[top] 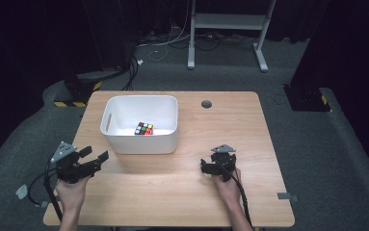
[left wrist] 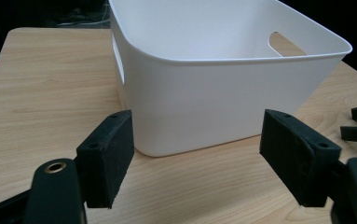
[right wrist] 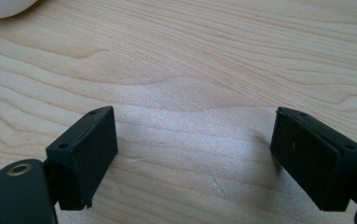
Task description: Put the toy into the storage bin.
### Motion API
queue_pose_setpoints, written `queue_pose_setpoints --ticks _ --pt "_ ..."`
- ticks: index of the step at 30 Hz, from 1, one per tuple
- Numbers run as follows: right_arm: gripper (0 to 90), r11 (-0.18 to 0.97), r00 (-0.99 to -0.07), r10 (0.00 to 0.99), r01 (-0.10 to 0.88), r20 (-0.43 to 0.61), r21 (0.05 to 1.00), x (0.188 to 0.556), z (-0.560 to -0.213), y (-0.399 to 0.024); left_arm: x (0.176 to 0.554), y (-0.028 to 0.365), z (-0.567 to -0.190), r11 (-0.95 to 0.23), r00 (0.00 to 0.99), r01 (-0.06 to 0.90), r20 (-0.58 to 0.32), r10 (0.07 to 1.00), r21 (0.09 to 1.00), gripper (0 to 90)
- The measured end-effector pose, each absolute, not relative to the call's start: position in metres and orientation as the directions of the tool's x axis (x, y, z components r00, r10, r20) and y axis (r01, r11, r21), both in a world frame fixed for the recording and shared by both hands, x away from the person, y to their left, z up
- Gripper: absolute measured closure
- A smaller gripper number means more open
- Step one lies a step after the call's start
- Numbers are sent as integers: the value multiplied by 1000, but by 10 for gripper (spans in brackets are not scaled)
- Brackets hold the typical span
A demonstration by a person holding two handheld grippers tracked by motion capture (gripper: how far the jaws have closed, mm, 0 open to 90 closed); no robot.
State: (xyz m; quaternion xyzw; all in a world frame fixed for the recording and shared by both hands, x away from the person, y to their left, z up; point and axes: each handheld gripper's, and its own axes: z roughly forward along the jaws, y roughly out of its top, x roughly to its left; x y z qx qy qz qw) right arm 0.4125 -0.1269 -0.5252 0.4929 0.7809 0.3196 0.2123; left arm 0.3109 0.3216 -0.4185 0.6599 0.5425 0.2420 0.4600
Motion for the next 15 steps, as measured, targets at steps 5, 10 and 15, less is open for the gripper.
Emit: queue_pose_setpoints --ticks 5,10,15 --pt "146 310 -424 905 634 -17 708 412 -525 -127 310 319 -422 12 296 498 -183 937 867 261" --pt "146 310 -424 905 634 -17 708 412 -525 -127 305 318 -425 15 299 493 -186 936 870 261" --pt "146 309 -423 906 635 -16 708 412 -525 -127 303 318 -427 18 298 496 -189 936 868 261"
